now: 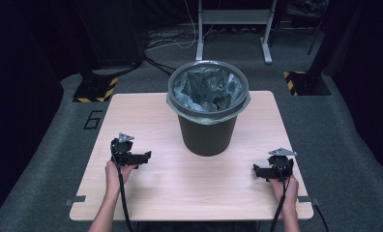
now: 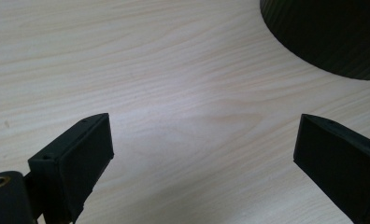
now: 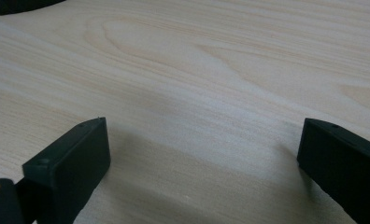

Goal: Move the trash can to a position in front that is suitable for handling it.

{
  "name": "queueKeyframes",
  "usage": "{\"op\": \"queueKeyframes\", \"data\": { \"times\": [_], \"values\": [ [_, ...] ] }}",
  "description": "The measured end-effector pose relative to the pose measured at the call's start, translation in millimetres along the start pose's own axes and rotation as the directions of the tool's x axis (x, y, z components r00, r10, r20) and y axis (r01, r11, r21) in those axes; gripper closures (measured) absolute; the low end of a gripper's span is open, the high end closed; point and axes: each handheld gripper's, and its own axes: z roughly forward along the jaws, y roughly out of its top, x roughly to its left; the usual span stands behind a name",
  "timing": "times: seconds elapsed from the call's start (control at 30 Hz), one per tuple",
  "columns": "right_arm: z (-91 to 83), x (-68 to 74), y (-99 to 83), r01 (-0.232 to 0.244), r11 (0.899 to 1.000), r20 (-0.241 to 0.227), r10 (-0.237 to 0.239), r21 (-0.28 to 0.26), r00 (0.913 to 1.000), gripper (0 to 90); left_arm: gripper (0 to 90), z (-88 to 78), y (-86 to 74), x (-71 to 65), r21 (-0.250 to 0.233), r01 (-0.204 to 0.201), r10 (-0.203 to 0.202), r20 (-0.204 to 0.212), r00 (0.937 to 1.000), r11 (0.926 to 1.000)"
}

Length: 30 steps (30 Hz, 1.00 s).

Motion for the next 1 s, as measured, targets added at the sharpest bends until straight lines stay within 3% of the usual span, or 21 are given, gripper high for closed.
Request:
{"op": "queueKeyframes", "data": {
  "times": [0.2, 0.57, 1.0],
  "values": [
    [0.0, 0.0, 0.0, 0.0, 1.0, 0.0, 0.0, 0.0, 1.0, 1.9, 5.5, -7.0, 27.1, -5.6, -0.023, -0.016, 0.017, 0.039, 0.9991, 0.9996],
    [0.0, 0.0, 0.0, 0.0, 1.0, 0.001, 0.0, 0.0, 1.0, 1.9, 6.4, -19.1, 69.0, -14.5, -0.057, -0.052, 0.055, 0.067, 0.9962, 0.997],
    [0.0, -0.1, 0.0, 0.0, 1.0, 0.001, 0.0, -0.001, 1.0, 2.0, 7.3, -18.9, 92.5, -23.2, -0.056, -0.083, 0.087, 0.081, 0.9929, 0.995]
  ]
}}
